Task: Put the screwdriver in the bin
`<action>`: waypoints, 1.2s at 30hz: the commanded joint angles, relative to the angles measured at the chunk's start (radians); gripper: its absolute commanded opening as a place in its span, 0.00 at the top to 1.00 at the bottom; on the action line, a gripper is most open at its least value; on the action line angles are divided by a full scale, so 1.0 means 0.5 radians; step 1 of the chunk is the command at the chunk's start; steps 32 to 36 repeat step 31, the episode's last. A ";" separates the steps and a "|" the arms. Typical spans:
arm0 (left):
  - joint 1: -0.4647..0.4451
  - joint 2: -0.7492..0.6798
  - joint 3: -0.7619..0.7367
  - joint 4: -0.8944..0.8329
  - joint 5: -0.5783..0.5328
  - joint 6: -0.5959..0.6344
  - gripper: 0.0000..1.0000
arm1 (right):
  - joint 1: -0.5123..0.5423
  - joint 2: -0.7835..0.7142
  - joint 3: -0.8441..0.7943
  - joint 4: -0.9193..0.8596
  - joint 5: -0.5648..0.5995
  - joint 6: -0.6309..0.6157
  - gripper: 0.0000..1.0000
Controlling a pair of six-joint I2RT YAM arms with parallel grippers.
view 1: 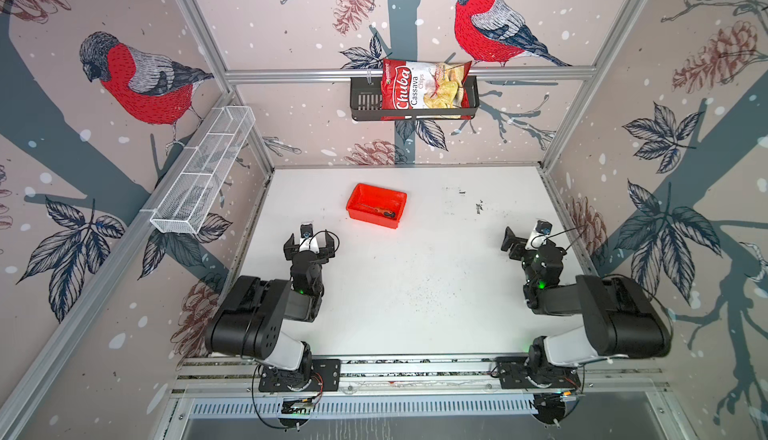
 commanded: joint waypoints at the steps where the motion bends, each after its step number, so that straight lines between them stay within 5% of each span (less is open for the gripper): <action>1: 0.041 0.034 0.042 0.161 0.056 -0.060 0.00 | 0.007 0.005 0.031 0.113 -0.017 -0.039 0.00; 6: 0.155 0.024 0.114 0.018 0.257 -0.134 0.01 | -0.003 0.009 0.057 0.068 0.027 -0.009 0.00; 36: 0.152 0.021 0.107 0.018 0.260 -0.127 0.01 | 0.001 0.009 0.053 0.077 0.032 -0.009 0.00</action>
